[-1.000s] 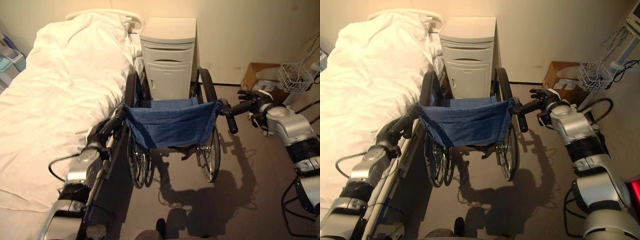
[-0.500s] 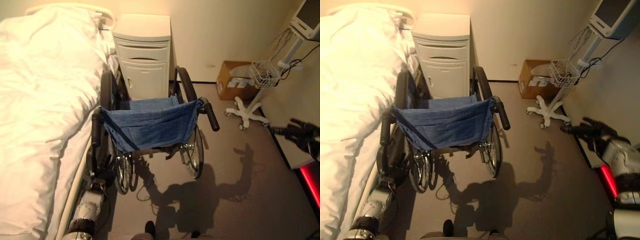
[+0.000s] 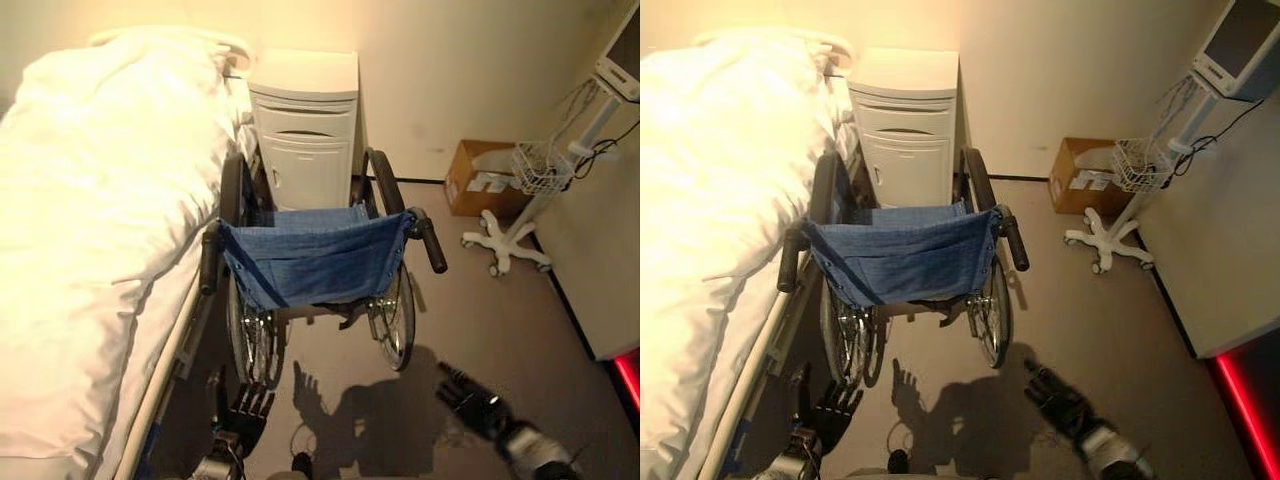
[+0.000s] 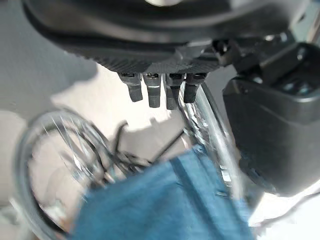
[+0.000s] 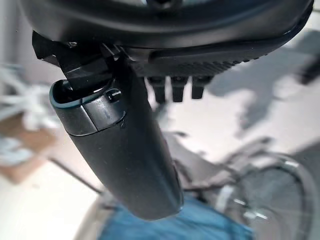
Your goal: Push the wheelchair next to the bed
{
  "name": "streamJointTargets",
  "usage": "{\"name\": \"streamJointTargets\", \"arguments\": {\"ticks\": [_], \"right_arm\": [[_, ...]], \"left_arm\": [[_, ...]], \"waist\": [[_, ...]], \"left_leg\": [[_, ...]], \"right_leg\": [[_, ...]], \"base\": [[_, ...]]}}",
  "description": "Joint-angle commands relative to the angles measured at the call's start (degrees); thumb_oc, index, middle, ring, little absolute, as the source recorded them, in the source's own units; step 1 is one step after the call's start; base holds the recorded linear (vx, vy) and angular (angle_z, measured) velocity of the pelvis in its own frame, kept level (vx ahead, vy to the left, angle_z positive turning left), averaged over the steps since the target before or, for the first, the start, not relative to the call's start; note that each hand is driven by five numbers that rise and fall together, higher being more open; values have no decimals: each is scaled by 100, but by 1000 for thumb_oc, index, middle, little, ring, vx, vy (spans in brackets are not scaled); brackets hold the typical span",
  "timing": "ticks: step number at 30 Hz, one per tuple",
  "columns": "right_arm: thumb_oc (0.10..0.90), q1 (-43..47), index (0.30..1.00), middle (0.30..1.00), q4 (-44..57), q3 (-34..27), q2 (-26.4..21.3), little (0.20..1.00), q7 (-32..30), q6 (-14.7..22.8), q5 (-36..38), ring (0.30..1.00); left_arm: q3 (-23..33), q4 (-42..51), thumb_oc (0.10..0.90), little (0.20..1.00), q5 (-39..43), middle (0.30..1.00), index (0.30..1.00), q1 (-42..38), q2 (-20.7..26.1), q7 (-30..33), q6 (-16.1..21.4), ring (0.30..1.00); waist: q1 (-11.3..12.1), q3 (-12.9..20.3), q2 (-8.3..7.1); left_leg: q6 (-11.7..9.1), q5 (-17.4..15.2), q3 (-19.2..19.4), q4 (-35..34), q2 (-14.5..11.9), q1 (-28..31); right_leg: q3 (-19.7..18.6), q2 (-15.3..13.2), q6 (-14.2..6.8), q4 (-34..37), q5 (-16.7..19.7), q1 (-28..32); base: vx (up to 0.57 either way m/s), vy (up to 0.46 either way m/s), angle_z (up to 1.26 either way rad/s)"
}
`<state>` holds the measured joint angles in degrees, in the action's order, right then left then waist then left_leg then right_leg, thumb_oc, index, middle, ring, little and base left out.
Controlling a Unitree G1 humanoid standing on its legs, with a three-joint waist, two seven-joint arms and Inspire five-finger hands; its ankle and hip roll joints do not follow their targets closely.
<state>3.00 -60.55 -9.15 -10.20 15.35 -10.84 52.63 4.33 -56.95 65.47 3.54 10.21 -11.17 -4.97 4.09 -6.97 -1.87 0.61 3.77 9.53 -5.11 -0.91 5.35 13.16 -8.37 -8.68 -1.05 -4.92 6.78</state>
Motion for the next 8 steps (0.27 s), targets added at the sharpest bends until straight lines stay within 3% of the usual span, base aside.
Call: {"name": "streamJointTargets", "arguments": {"ticks": [1, 4, 8], "right_arm": [[800, 114, 900, 900, 316, 307, 0, 900, 407, 1162, -231, 900], [800, -127, 900, 900, 495, 661, 191, 900, 278, 1345, -829, 900], [800, -379, 900, 900, 818, 1114, 328, 900, 85, 1512, -1156, 900]], "left_arm": [[-443, 159, 800, 900, -2380, 900, 900, -40, -108, -177, 1042, 900], [-848, 231, 800, 900, -3322, 900, 900, 70, -120, -115, 1481, 900], [-1269, 500, 800, 900, -3730, 900, 900, 181, -161, 90, 2012, 900]], "waist": [[14, 157, 21], [-67, 148, 130], [-169, 106, 262]], "left_leg": [[-18, -767, -188, 315, 99, 136], [-11, -741, -190, 305, 110, 123], [-16, -716, -186, 295, 122, 108]], "right_leg": [[188, -14, 42, -227, 459, -297], [153, -9, 47, -220, 460, -329], [105, -1, 59, -222, 451, -372]], "base": [[-10, 44, -1], [-16, 55, 1], [-38, 58, 2]]}}
